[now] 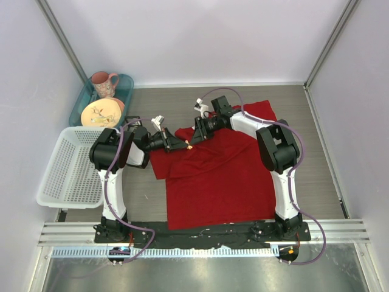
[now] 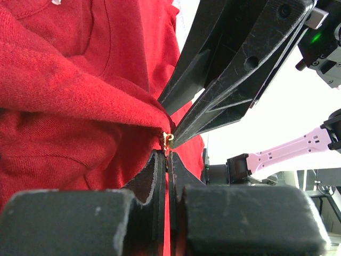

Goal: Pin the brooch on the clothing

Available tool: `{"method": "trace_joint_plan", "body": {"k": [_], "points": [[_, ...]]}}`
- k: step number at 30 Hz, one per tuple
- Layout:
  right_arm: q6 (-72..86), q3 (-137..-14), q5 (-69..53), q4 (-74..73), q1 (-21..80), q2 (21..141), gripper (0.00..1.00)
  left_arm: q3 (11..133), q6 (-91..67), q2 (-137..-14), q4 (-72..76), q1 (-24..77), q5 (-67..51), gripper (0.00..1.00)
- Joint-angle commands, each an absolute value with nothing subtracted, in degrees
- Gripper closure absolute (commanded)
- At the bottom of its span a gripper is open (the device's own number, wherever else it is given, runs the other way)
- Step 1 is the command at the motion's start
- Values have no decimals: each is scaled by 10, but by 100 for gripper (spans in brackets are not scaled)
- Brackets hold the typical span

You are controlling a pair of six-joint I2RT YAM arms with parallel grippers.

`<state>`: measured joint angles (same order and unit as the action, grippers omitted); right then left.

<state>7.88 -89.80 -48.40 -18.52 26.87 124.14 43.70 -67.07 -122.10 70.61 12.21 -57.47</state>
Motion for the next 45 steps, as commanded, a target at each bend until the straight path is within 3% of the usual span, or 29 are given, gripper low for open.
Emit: {"method": "trace_joint_plan", "body": {"k": [1,11,15,23,29,45], "points": [[80,-923,-446,-160,290,1250,69,447,-673,-1209,792,135,-608,98],[91,-930,-399,-159,294,1252,73,446,-672,-1203,793,137,-609,98],[77,-919,-411,-146,294,1241,67,441,-675,-1204,793,136,-605,98],[74,-904,-389,-129,294,1229,66,442,-679,-1207,803,137,-606,98],[83,-904,-376,-120,295,1226,76,438,-679,-1207,806,137,-606,98],[124,-873,-397,-76,287,1213,82,434,-685,-1210,810,136,-599,98]]}}
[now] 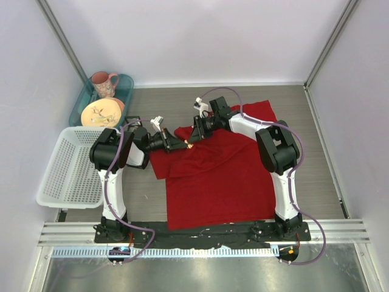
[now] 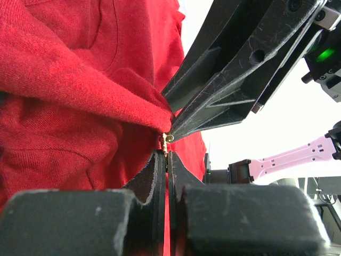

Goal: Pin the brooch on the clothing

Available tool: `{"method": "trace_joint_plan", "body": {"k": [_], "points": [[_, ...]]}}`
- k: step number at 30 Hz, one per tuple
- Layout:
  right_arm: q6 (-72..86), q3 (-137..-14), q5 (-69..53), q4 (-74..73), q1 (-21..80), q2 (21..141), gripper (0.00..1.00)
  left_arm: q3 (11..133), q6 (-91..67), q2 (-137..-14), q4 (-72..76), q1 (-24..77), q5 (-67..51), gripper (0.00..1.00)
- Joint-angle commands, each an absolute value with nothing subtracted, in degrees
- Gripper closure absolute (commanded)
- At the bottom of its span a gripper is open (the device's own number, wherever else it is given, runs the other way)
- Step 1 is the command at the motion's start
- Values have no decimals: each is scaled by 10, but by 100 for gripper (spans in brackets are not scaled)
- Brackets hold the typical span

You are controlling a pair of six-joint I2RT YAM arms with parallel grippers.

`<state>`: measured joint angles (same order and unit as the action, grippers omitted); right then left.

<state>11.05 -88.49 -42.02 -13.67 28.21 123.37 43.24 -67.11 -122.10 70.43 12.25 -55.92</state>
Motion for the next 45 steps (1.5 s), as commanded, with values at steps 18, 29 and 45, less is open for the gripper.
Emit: {"method": "trace_joint_plan", "body": {"k": [18,29,45], "points": [[45,-857,-359,-91,294,1193,74,441,-698,-1219,811,135,-592,98],[72,-837,-336,-56,291,1184,80,440,-700,-1219,810,135,-592,98],[156,-788,-401,48,266,1154,74,439,-698,-1228,789,125,-577,99]]}}
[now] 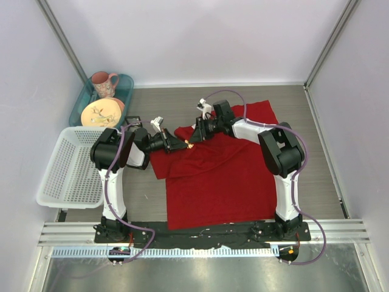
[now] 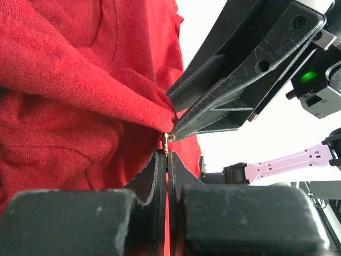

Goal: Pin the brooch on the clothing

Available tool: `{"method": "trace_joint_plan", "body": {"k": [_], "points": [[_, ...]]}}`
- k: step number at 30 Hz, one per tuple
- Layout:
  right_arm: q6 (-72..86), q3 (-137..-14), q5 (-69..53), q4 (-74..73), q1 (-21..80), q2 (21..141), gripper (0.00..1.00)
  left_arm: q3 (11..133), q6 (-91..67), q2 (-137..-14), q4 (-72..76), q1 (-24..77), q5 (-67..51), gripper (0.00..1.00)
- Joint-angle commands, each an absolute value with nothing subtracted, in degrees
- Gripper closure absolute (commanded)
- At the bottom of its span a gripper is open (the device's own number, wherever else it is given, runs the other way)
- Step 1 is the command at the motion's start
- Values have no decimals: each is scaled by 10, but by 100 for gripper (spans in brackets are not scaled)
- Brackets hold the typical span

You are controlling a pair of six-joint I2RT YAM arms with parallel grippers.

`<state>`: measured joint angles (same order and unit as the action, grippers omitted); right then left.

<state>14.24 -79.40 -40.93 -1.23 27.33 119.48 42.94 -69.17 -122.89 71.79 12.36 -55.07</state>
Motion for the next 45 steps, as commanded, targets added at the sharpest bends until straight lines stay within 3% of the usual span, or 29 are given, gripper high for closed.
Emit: {"method": "trace_joint_plan", "body": {"k": [1,18,24,27,34,40,43,45], "points": [[156,-788,-403,48,266,1155,74,440,-698,-1230,789,125,-577,98],[136,-783,-422,45,265,1147,60,443,-697,-1231,780,121,-576,99],[140,-804,-424,27,260,1140,50,439,-666,-1215,755,117,-570,98],[151,-828,-423,4,244,1146,45,439,-613,-1180,661,114,-558,98],[135,-850,-396,-56,207,1148,35,498,-344,-1086,257,114,-489,97],[80,-869,-346,-155,178,1147,35,581,-182,-1036,-13,140,-389,92],[67,-875,-327,-178,157,1149,35,609,-128,-1032,-92,167,-325,84],[58,-885,-322,-188,140,1152,35,646,-90,-1035,-153,191,-252,84]]}}
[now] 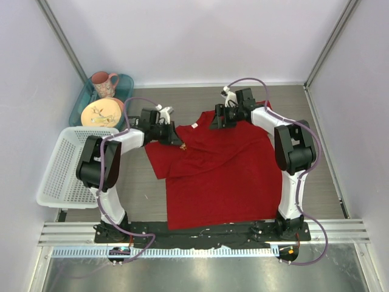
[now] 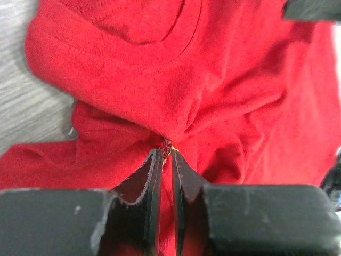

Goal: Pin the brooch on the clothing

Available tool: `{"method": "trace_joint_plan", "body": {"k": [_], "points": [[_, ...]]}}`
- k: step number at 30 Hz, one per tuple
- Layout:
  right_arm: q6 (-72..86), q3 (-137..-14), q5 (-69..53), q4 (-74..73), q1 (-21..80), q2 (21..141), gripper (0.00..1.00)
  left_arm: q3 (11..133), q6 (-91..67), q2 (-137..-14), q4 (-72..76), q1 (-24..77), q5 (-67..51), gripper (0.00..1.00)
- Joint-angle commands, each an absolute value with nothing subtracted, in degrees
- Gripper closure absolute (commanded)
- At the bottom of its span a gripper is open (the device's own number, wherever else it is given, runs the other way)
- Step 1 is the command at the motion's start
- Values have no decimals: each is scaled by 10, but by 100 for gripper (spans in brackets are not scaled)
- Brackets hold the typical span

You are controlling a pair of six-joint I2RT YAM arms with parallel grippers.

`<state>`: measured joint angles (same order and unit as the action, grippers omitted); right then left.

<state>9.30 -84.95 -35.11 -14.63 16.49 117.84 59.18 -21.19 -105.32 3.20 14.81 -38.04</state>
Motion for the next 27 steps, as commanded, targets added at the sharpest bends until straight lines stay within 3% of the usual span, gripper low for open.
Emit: {"method": "trace_joint_plan", "body": {"k": [1,4,7,12,15,22,27], "points": [[49,-890,-312,-201,135,1154,35,658,-73,-1036,-172,220,-231,84],[25,-914,-299,-230,118,1162,35,704,-13,-1036,-219,299,-96,85],[14,-927,-294,-247,109,1165,35,717,25,-1023,-223,345,-62,86],[4,-933,-296,-259,107,1167,35,719,49,-998,-238,357,-119,64],[-10,-940,-301,-267,107,1174,35,715,31,-985,-245,338,-126,57],[-69,-1012,-301,-316,112,1228,41,714,-51,-1012,-235,192,-226,57],[-73,-1049,-297,-306,120,1273,44,775,-88,-1082,-254,167,-259,61]]}}
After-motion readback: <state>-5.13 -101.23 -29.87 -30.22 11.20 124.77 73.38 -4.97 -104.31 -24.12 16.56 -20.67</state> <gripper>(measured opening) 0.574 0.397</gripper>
